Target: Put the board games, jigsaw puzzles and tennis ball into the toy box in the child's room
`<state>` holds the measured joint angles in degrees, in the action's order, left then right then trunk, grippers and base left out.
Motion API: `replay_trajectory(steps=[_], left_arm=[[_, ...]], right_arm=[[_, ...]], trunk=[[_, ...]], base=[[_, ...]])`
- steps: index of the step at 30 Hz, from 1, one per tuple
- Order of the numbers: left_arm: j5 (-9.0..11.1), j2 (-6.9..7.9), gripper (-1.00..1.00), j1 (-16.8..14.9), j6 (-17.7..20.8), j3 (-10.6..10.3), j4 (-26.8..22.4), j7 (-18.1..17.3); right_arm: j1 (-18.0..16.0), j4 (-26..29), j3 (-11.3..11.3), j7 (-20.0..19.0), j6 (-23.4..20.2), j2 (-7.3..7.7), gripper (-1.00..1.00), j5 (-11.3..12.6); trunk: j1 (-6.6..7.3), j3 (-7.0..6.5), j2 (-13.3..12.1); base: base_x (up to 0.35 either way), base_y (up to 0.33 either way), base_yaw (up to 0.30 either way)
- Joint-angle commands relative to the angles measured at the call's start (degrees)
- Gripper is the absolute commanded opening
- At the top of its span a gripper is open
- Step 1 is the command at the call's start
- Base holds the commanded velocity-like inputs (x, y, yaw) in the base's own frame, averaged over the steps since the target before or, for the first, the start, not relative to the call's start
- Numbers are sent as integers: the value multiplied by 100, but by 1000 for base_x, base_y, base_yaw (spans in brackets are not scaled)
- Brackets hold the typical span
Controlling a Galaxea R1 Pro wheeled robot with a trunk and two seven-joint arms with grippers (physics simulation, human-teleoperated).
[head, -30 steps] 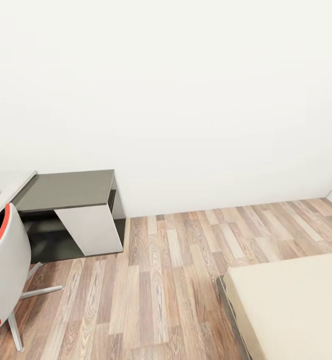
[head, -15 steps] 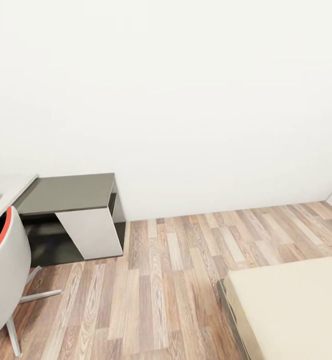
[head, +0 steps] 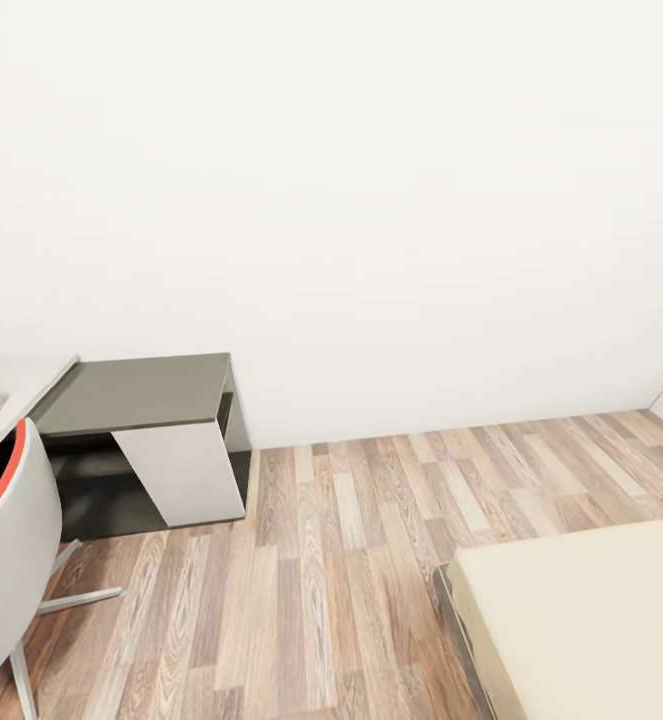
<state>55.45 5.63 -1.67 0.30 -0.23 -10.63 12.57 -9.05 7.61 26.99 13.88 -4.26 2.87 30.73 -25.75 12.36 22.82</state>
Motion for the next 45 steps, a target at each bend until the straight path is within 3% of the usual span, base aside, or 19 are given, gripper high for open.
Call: replay_trajectory(steps=[1,4,8,9,11,17,24,35,45], left_arm=[[22,0,100,-1,0,-6,-10,26],[-113,13,100,59,-152,-75,63,35],[-737,24,100,203,-287,-296,109,40],[-737,24,100,203,-287,-296,109,40],[-1040,25,100,300,-371,-362,123,41],[-1399,24,100,460,-567,-445,139,38],[-1579,77,100,546,-669,-501,146,36],[-1636,132,100,577,-703,-521,148,35],[-1621,12,100,583,-702,-517,143,-15]], right_arm=[[0,20,50,34,-44,5,100,27],[66,4,48,-112,-34,43,100,20],[110,-6,55,-343,-32,120,100,15],[110,-6,55,-343,-32,120,100,15],[121,-9,57,-416,-30,141,100,14],[132,-14,58,-492,-16,163,100,13],[150,-18,65,-527,-4,174,100,12],[196,-22,78,-540,2,178,100,12],[504,-17,123,-548,97,117,100,-1]], trunk=[[-3,0,10],[-3,-28,10],[-3,-65,10],[-3,-74,10],[-3,-93,10],[-3,-149,10],[-3,-214,10],[-3,-317,10],[-3,-410,10]], base=[[0,0,0],[0,0,0],[0,0,0],[0,0,0],[0,0,0],[0,0,0],[0,0,0],[0,0,0],[0,0,0]])
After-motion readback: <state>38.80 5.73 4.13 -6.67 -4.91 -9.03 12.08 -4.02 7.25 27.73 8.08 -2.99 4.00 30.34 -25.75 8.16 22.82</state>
